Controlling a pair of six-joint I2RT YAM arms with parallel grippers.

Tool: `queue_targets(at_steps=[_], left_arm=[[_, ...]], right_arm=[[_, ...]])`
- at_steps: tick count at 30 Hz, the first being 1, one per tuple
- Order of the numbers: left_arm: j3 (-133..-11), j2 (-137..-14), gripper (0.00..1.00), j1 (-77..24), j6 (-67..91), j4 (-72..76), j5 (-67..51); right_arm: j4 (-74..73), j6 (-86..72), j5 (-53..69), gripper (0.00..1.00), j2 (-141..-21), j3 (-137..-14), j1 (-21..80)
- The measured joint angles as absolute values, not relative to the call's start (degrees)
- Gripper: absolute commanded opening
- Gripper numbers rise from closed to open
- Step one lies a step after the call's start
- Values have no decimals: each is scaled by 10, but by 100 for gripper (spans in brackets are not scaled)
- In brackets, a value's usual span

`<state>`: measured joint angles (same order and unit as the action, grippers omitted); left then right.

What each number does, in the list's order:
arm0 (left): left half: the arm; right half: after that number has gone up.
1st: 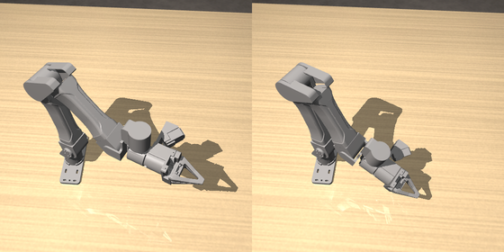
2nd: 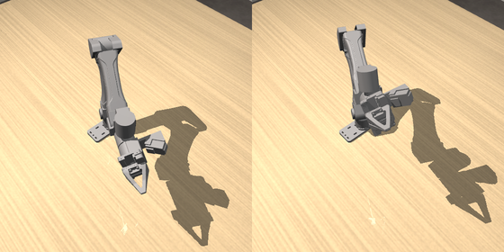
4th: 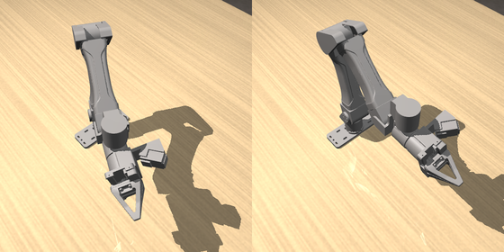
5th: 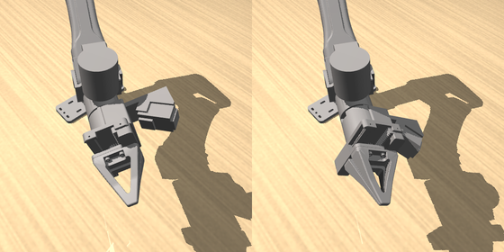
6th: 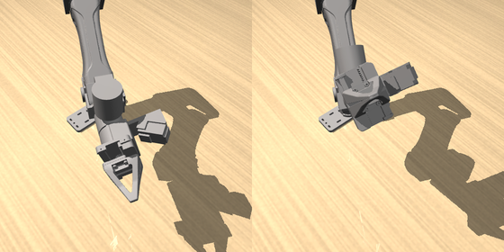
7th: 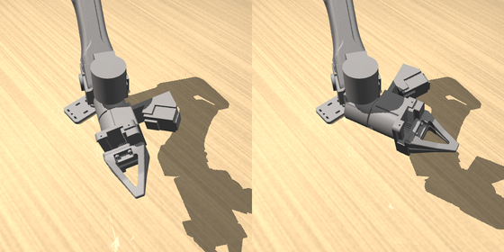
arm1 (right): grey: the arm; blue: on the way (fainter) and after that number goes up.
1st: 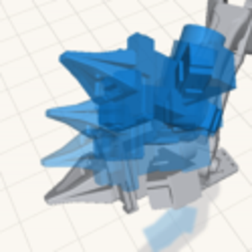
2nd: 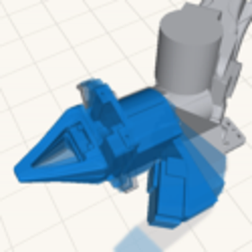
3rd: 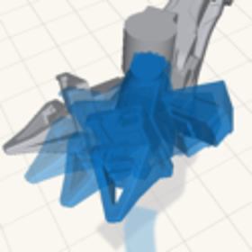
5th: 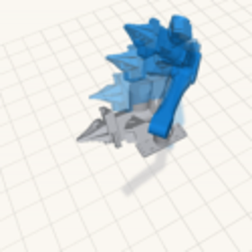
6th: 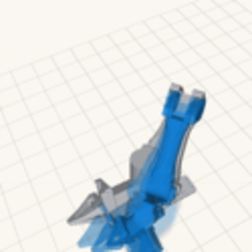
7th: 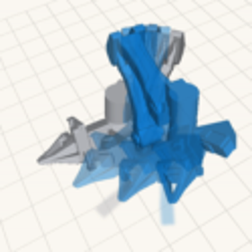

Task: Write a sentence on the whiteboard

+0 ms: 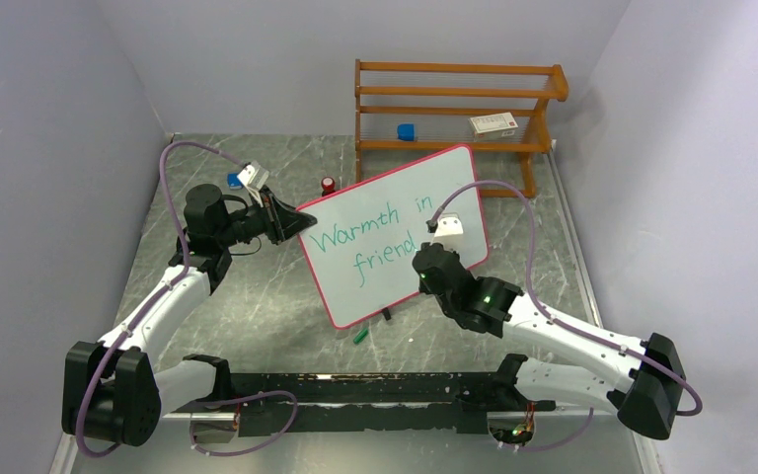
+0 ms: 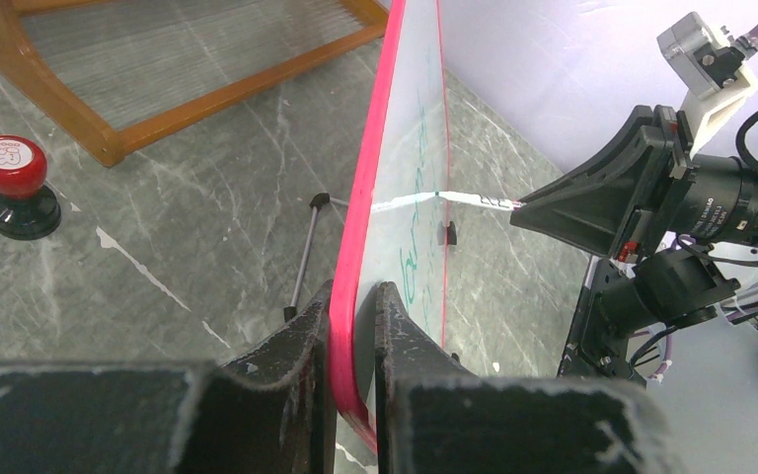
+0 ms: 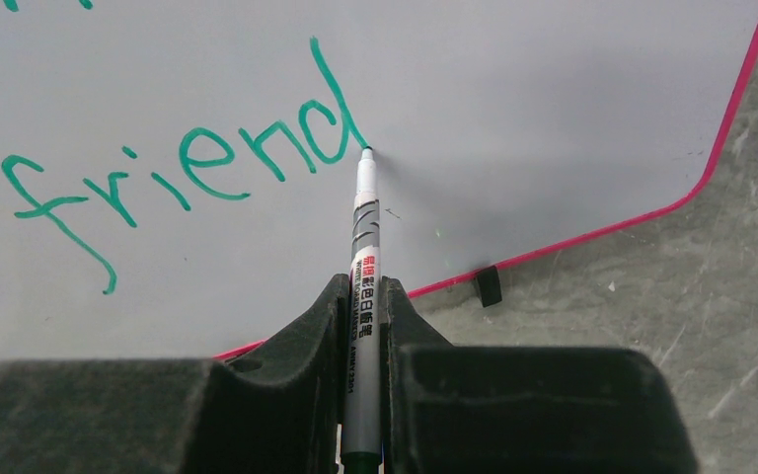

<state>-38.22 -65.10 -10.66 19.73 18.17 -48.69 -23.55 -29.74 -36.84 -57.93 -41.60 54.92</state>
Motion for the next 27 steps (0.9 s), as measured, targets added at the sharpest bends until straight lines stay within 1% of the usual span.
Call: queue_targets(at_steps=[7,14,27], left_arm=[[-382,-651,5,-107,197,182,-487],[-382,-651,5,-107,197,182,-487],[-382,-651,5,-107,197,182,-487]], right_arm=[[-238,-298,-372,0,-573,-416,548],[-239,-297,-385,0,-543,-416,548],[-222,-277,-385,0,-545,-416,529]])
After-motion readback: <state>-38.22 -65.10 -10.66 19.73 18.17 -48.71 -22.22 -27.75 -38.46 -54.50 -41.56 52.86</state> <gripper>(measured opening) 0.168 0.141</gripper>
